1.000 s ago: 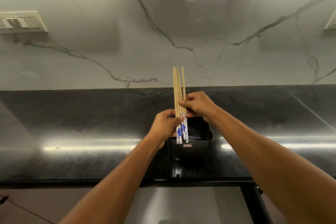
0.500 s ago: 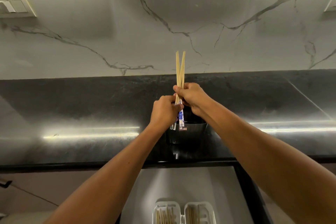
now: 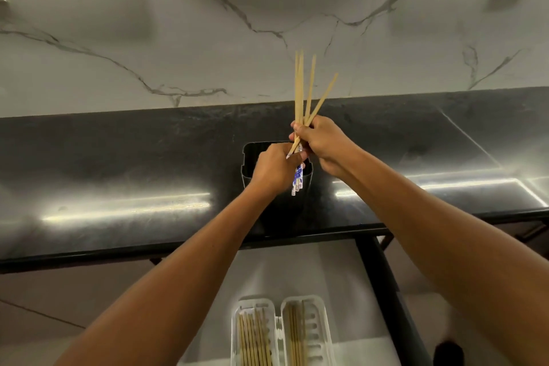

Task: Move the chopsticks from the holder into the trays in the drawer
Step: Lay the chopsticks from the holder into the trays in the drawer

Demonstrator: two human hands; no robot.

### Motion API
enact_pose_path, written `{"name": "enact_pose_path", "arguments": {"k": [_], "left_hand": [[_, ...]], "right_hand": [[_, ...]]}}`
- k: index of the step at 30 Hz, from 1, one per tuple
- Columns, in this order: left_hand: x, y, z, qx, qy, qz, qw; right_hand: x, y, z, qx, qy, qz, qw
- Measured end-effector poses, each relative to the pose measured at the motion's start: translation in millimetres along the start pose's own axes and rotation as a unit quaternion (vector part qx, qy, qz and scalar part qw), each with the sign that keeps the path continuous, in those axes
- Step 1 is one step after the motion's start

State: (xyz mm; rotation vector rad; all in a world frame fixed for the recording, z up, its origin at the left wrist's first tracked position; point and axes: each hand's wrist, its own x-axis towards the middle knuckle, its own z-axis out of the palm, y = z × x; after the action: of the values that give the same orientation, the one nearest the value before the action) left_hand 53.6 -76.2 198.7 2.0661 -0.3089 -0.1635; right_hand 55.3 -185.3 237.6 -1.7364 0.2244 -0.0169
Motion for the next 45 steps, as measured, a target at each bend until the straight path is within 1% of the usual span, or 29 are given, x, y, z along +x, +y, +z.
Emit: {"name": "enact_pose_path", "arguments": {"k": [4, 7, 10, 13, 15, 16, 18, 21, 22, 24, 26, 29, 31, 34, 35, 38, 40, 43, 45], "left_hand": [[-8.4, 11.7, 33.3, -0.036, -0.033, 0.014, 0.999], [-10.5, 14.1, 54.1, -0.029, -0.055, 0.029, 0.998], [-9.4, 13.8, 69.7, -0.022, -0.056, 0.064, 0.996], [-9.4, 11.2, 83.6, 0.003, -0.050, 0.092, 0.994], [-9.0, 8.9, 91.1, 0.003, -0.059, 0.089, 0.994], [-7.9, 7.9, 93.2, -0.001, -0.069, 0.080, 0.994], [-4.0, 5.3, 97.3, -0.008, -0.097, 0.064, 0.993], [3.5, 3.1, 101.8, 0.050, -0.131, 0.076, 0.987], [5.7, 2.1, 102.9, 0.062, -0.132, 0.075, 0.986], [11.7, -3.2, 105.2, 0.051, -0.130, 0.060, 0.988], [14.2, -10.1, 107.7, 0.025, -0.118, 0.047, 0.992], [15.3, -20.7, 113.9, -0.014, -0.074, 0.040, 0.996], [15.1, -20.1, 117.2, -0.013, -0.039, 0.020, 0.999], [15.6, -26.9, 123.0, -0.078, -0.026, 0.004, 0.997], [15.6, -33.2, 125.6, -0.081, -0.028, 0.006, 0.996], [13.1, -48.4, 132.7, -0.021, -0.039, 0.014, 0.999], [13.1, -53.1, 135.3, 0.009, -0.026, 0.029, 0.999], [12.8, -55.1, 135.1, -0.013, -0.001, 0.029, 0.999], [11.1, -57.1, 134.8, 0.013, -0.010, 0.041, 0.999]], "right_hand": [[-7.2, 8.5, -22.9, 0.036, 0.029, 0.023, 0.999], [-13.7, 13.3, -38.6, 0.015, 0.044, 0.028, 0.999], [-17.0, 17.7, -51.2, -0.002, 0.069, 0.009, 0.998], [-16.1, 22.0, -60.4, 0.058, 0.119, -0.004, 0.991], [-14.5, 26.8, -63.8, 0.089, 0.143, -0.008, 0.986], [-13.7, 30.7, -64.3, 0.084, 0.147, -0.015, 0.985], [-13.3, 40.7, -65.3, 0.059, 0.146, -0.034, 0.987], [-12.7, 58.0, -66.5, 0.017, 0.146, -0.062, 0.987], [-12.2, 64.3, -67.1, 0.002, 0.144, -0.071, 0.987], [-11.0, 75.3, -68.0, -0.014, 0.129, -0.090, 0.987], [-9.7, 84.5, -68.9, -0.037, 0.107, -0.110, 0.987], [-8.7, 94.4, -68.6, -0.068, 0.084, -0.139, 0.984], [-7.6, 100.0, -68.2, -0.062, 0.075, -0.151, 0.984], [-3.3, 111.4, -68.6, -0.038, 0.063, -0.149, 0.986], [-2.6, 116.2, -68.9, -0.034, 0.058, -0.145, 0.987], [-2.0, 130.6, -68.9, -0.048, 0.044, -0.133, 0.989], [-1.8, 132.4, -68.3, -0.057, 0.039, -0.139, 0.988], [-2.2, 132.5, -67.1, -0.051, 0.041, -0.150, 0.987], [-4.7, 136.9, -65.0, -0.055, 0.041, -0.149, 0.987]]}}
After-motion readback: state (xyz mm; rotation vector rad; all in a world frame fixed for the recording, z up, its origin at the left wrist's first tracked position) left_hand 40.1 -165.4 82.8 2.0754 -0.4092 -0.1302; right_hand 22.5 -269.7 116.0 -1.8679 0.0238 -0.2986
